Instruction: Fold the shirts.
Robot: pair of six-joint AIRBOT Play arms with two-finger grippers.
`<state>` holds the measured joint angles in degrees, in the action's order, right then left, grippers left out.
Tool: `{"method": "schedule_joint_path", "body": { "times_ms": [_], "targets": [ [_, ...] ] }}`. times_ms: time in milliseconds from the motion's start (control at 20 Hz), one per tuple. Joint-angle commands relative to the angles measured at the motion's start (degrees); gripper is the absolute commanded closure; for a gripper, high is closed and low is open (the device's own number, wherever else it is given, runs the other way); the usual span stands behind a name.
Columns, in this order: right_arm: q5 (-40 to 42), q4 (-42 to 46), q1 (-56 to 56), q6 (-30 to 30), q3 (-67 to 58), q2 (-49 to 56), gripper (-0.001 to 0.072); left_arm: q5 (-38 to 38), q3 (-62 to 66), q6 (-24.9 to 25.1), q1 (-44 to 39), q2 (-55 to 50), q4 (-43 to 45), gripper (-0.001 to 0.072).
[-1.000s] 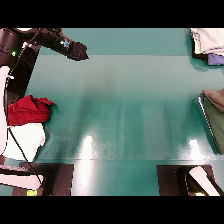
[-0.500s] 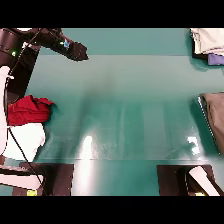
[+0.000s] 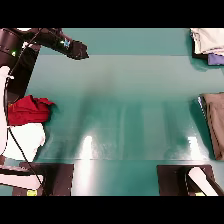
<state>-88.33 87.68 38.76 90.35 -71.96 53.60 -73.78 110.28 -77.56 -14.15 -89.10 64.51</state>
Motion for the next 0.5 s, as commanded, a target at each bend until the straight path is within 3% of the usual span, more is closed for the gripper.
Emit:
{"method": "schedule_joint_path", "body": {
  "times_ms": [0,450],
  "targets": [
    [1.68,-3.91,-9.77,0.02,-4.02,-0.04,0.0688,0.59,0.02,-0.02,-0.04,0.0,-0.11,0.0685],
    [7.56,-3.65,-25.86,0.02,-10.4,0.09,0.0688,0.96,0.02,-0.04,-0.04,0.0,-0.26,0.0685]
  ]
}}
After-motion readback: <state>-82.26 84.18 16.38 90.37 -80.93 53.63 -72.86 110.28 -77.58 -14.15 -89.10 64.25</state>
